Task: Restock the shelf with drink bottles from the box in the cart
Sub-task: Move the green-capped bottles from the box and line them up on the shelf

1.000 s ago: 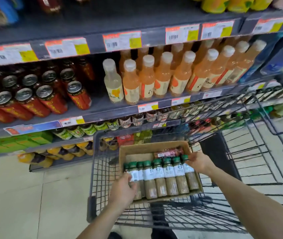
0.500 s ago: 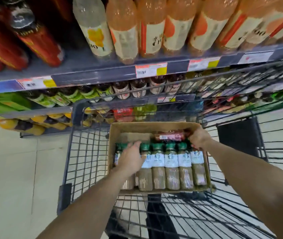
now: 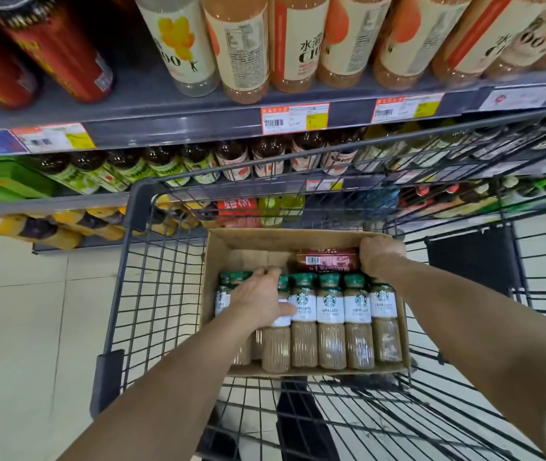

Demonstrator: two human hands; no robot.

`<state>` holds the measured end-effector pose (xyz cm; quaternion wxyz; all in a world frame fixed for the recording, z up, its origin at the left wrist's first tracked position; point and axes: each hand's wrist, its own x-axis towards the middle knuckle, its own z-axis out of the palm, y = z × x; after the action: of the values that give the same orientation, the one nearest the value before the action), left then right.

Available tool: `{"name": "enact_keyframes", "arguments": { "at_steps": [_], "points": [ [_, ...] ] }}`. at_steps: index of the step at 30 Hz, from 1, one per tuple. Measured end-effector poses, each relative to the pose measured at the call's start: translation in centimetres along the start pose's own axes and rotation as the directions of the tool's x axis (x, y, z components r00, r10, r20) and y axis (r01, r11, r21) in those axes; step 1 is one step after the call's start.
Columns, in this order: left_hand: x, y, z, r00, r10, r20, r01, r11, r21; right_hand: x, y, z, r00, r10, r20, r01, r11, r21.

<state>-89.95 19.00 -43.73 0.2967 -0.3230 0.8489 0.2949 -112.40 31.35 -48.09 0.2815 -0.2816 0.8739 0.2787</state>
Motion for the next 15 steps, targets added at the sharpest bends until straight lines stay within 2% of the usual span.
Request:
{"name": "enact_keyframes", "arguments": {
  "at_steps": [3, 6, 8, 12, 15],
  "points": [
    [-1.5, -0.1, 0.0, 0.999, -0.009, -0.043, 0.008, 0.999, -0.034, -0.5, 0.9, 0.0, 0.999, -0.036, -0.024, 0.037, 0.999, 0.026],
    [-3.1, -0.2, 0.5, 0.996, -0.015, -0.090, -0.007, 0.972, -0.235, -1.3, 2.0, -0.8, 0.991, -0.111, -0.078, 0.116, 0.992, 0.056],
    [-4.3, 0.0, 0.7, 0.992, -0.060, -0.115, 0.011, 0.921, -0.390, -1.7, 2.5, -1.5, 0.978, -0.173, -0.117, 0.191, 0.968, 0.165],
    [-6.4, 0.2, 0.9, 0.973, -0.160, -0.167, 0.044, 0.836, -0.548, -3.7, 2.0, -2.9, 0.952, -0.247, -0.180, 0.305, 0.796, 0.522],
    [-8.4, 0.3, -0.3, 0.956, -0.184, -0.227, 0.012, 0.800, -0.600, -6.0, 1.2, -4.5, 0.949, -0.207, -0.238, 0.314, 0.693, 0.649]
  ]
}}
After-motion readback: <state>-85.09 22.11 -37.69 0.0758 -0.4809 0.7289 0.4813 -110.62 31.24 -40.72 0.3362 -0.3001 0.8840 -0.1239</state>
